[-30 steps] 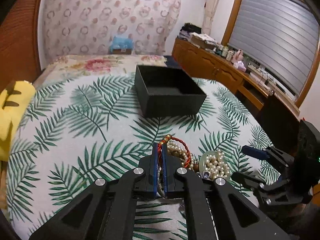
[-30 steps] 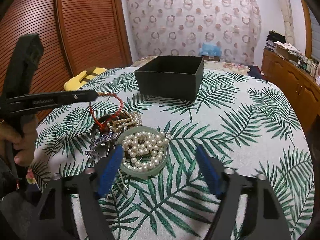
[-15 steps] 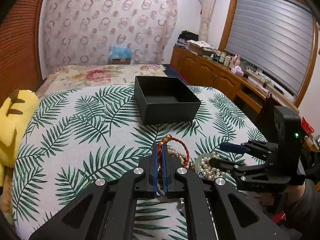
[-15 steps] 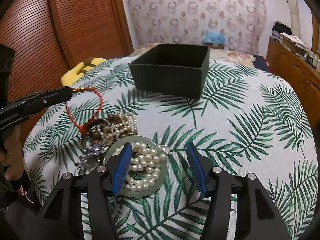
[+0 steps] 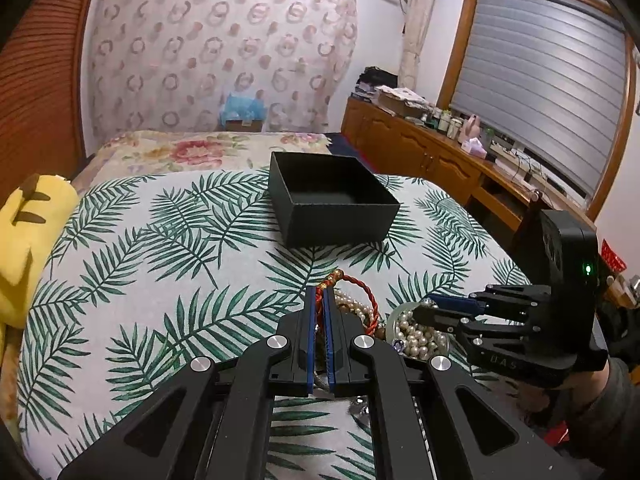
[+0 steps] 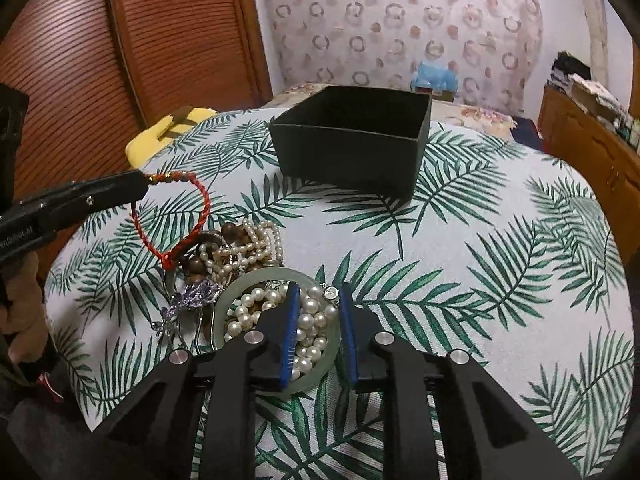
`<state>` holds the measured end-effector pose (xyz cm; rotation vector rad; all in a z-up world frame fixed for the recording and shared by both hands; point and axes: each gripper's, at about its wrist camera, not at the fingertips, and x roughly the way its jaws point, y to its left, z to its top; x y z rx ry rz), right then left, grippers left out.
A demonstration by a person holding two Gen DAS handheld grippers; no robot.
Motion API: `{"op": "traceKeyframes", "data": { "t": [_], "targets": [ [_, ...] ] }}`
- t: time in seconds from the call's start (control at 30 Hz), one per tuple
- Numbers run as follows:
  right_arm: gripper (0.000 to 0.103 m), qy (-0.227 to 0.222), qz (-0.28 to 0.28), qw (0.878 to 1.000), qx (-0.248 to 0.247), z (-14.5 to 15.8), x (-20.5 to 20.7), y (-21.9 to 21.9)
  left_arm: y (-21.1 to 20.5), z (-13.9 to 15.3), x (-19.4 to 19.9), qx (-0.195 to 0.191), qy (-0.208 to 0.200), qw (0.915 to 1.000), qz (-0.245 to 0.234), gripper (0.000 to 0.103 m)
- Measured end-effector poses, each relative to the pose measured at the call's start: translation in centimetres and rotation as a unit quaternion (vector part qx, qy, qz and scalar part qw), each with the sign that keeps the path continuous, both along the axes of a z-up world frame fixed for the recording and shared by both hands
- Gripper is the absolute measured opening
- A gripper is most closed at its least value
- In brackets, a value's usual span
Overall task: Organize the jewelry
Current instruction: 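Grasp the pearl necklace with the right tool while the left tool holds the red bracelet, then lift and carry the red bracelet and pearl necklace over the black box with both tools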
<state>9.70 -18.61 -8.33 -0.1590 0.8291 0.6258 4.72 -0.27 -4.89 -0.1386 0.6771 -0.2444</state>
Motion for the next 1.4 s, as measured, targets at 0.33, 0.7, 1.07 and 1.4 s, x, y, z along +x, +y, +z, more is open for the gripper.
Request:
{"op": "traceKeyframes", "data": {
  "t": [0.33,0.7,1.07,1.4],
  "targets": [
    [0.018,-0.036,0.0,0.999,0.004,2.5,0.4,-0.8,-0.3,-0.1,-0.1,0.003,-0.001,1.0,-0.001,0.003],
    [0.018,-0.088,0.018,0.996,0.029,7.8,-0.2,-0.7,-0.3,2.4,0.9,0.004,-0.034,0.9994,-0.004,0.003],
    [0.018,-0.133,0.027,0.99,0.049,12.4,0.8,-0.6,-0.8,3.8,2.9,0.014,-0.055,0.9983,-0.01,0.003],
    [0.018,-0.178,0.032,0.982,0.051,16.0,3.1,-0.9,-0.7,4.2,5.6,0.019,-0.062,0.9978,-0.013,0.003]
  ]
}}
